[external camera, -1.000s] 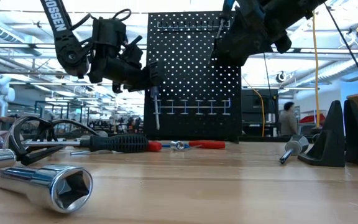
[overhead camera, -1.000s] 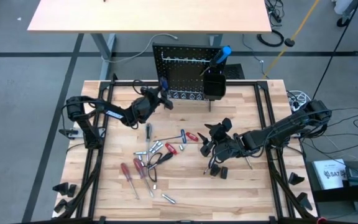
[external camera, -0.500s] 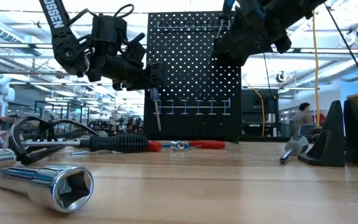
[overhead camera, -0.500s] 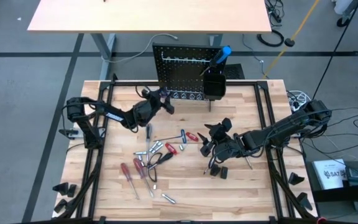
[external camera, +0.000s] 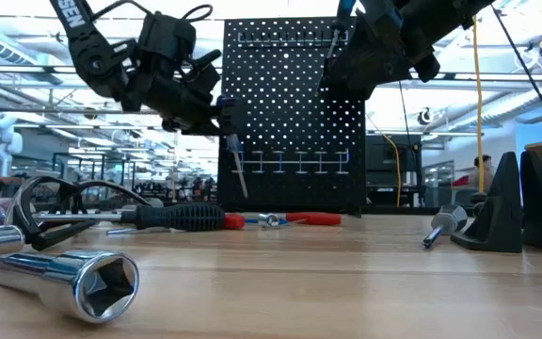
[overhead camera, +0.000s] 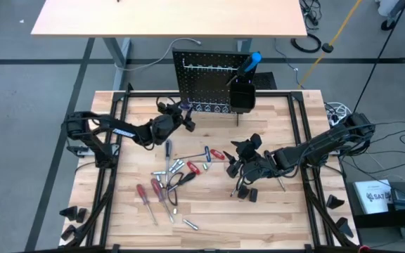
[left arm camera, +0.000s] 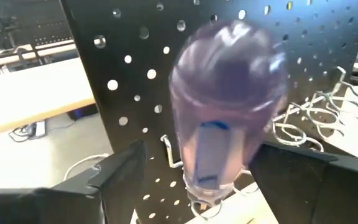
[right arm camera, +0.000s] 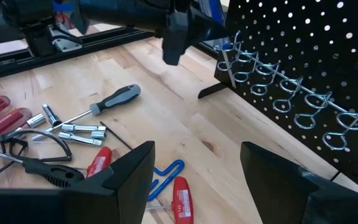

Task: Hang tools onto peg board
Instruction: Hang the blue screwdriver onto the peg board, then hang the black screwdriver onto the peg board

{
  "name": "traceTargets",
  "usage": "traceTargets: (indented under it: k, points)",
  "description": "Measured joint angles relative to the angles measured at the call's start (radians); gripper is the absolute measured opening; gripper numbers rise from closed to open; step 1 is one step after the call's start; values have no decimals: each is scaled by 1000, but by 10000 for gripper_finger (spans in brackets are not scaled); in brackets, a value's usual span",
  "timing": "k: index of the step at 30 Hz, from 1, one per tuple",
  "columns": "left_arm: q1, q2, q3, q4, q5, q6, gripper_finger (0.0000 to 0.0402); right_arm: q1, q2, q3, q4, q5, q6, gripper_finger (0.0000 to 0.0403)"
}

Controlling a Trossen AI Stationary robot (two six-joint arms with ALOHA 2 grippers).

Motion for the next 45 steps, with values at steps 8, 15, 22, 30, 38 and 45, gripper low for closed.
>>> traceTargets:
  k: [8,15,22,30,38,45]
  points:
    - [-49,-160,0,-296,-4,-4,282,0,0,0,0,0,-2,231]
    - [-135,-292,-24,-521,19,-135,281,0,0,0,-2,-1,-5,231]
    - [-106,-347,-39,-512,459,-123,213,0,0,0,-1,-1,-11,231]
    - [71,-337,-40,-414,562,-73,13,0,0,0,0,-1,-10,231]
    - [151,-334,-39,-322,631,-80,3,0,0,0,1,-1,-6,231]
    - [209,-334,-40,-315,582,-80,2,0,0,0,0,0,-5,231]
